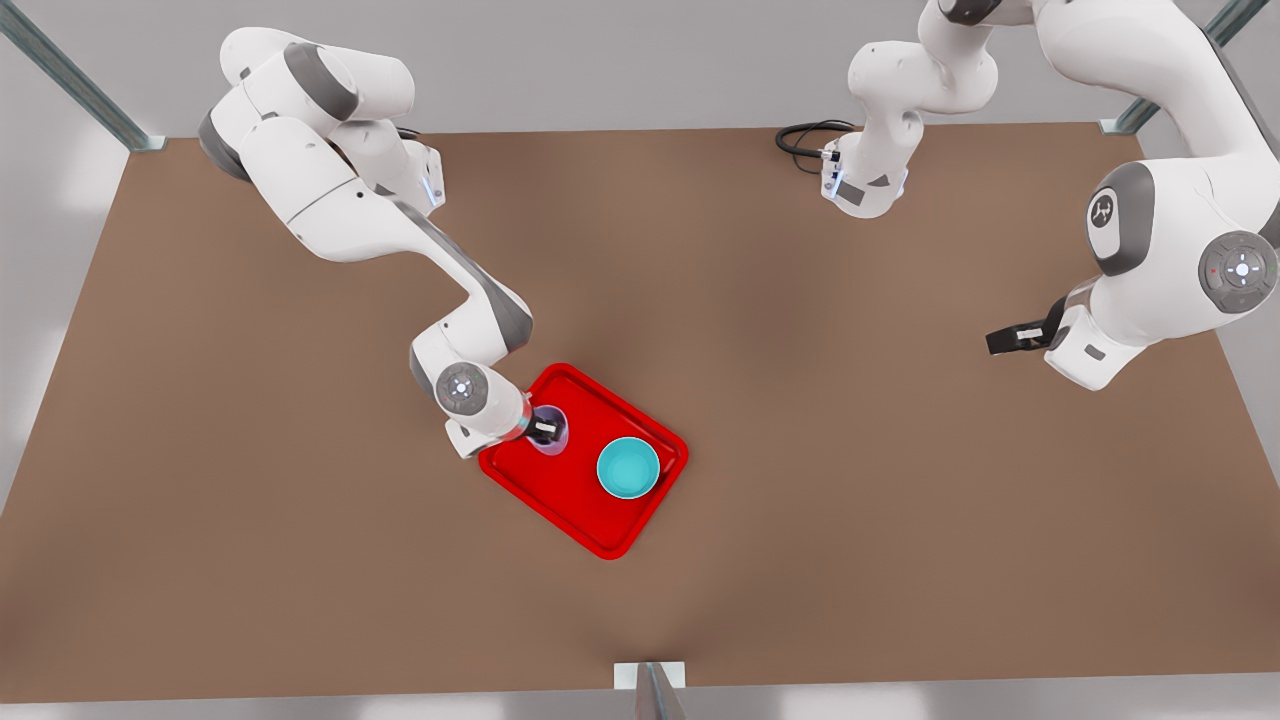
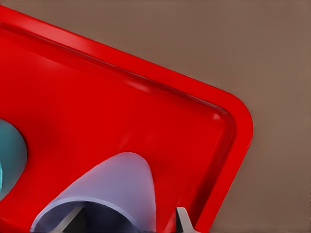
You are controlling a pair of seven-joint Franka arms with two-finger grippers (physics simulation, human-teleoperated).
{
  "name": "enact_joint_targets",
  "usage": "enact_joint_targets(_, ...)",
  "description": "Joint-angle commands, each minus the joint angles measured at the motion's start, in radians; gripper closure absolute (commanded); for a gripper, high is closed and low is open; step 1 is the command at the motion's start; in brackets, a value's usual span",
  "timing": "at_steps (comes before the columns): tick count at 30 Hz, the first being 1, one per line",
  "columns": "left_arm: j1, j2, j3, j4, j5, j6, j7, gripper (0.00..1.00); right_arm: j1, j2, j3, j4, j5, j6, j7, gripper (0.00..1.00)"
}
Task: Place the bowl on the tray with the left arm and the cup on the tray with the right arm
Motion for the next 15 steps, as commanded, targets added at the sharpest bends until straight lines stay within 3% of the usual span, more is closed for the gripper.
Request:
enact_joint_targets(1, 0.0, 0.0, 0.0, 0.0, 0.0, 0.0, 0.0, 0.0, 0.0, 0.0, 0.0, 0.0, -0.001, 0.0, 0.0, 0.03)
enact_joint_targets(10, 0.002, 0.0, 0.0, 0.0, 0.0, 0.002, 0.002, 0.0, -0.014, -0.008, -0.012, 0.011, -0.001, -0.015, -0.005, 0.0)
enact_joint_targets(15, 0.002, 0.001, 0.0, 0.0, 0.0, 0.002, 0.0, 0.0, -0.031, -0.017, 0.005, 0.046, 0.002, -0.13, -0.002, 0.0)
